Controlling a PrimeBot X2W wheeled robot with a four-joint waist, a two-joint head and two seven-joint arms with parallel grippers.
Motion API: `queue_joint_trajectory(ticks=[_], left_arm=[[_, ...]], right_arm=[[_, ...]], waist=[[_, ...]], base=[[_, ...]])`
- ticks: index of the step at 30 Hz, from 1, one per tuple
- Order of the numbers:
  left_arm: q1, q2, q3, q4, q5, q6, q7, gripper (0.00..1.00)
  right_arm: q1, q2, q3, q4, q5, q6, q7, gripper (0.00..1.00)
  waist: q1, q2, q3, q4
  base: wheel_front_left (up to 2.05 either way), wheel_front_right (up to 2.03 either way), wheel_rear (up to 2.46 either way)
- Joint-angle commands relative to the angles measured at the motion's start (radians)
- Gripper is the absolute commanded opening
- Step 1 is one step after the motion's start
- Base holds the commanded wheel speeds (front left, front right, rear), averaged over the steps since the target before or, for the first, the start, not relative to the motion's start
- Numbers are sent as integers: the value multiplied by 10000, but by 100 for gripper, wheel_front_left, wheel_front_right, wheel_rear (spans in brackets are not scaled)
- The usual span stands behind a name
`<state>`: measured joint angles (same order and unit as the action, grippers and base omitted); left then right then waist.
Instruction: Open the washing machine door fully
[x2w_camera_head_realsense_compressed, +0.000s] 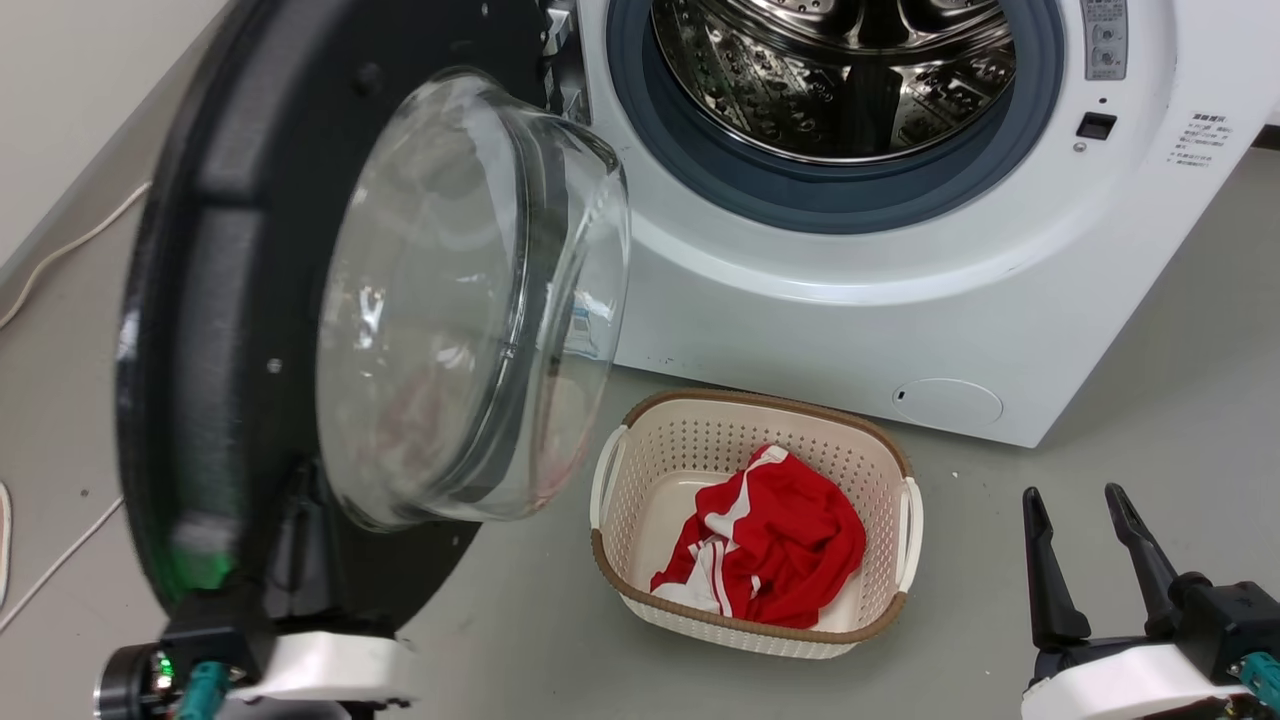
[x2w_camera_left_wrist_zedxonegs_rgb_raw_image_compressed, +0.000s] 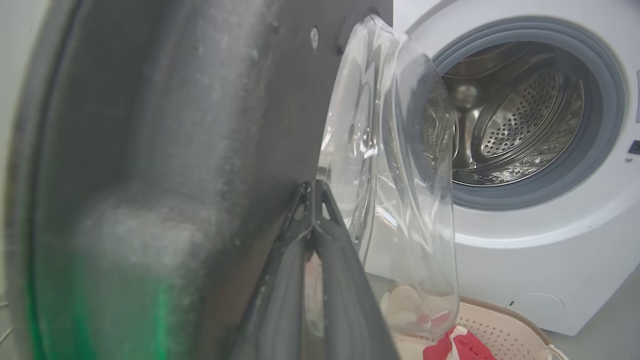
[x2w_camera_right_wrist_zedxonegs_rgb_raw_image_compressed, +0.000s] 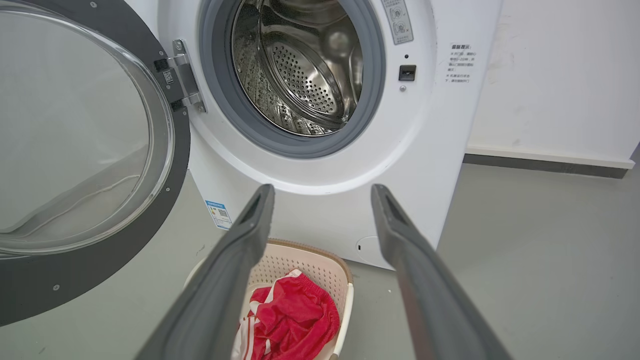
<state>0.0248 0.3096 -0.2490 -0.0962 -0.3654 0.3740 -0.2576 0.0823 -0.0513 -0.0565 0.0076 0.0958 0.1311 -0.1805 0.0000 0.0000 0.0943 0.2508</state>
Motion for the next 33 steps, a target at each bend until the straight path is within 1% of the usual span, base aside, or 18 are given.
queue_joint_trajectory(ticks=[1,6,11,17,20,24,30,33], left_arm=[[-103,129,261,96,-113,72,-28,0],[-233,185,1008,445,-690,5,-50,0],[-366,353,1629,839,-956,-92,-70,0],[-818,725,2439,1687,-1254,-482,-87,0],[-1102,952,2691,2230,-1349,-783,-83,0],[-1487,1300,3139,2939,-1473,-1066,-76,0],[-1921,1724,3636,3896,-1620,-1455,-77,0],[-2087,1824,3761,4232,-1596,-1605,-78,0]], right_arm=[[-139,21,-8,-44,-18,-7,17,100],[-216,21,-5,-119,-42,-7,69,100],[-223,21,-20,-140,-36,-7,77,100],[-306,21,-30,-165,-29,-7,94,100],[-376,21,-22,-168,-42,-7,119,100],[-454,6,-25,-176,-43,-7,107,100],[-444,-56,-40,-182,-36,-7,148,100],[-431,-70,-53,-189,-37,-7,171,100]], waist=[[0,0,53,-4],[0,0,207,-41],[0,0,311,-76],[0,0,472,-115],[0,0,542,-141],[0,0,604,-196],[0,0,617,-256],[0,0,601,-276]], base=[[0,0,0],[0,0,0],[0,0,0],[0,0,0],[0,0,0],[0,0,0],[0,0,0],[0,0,0]])
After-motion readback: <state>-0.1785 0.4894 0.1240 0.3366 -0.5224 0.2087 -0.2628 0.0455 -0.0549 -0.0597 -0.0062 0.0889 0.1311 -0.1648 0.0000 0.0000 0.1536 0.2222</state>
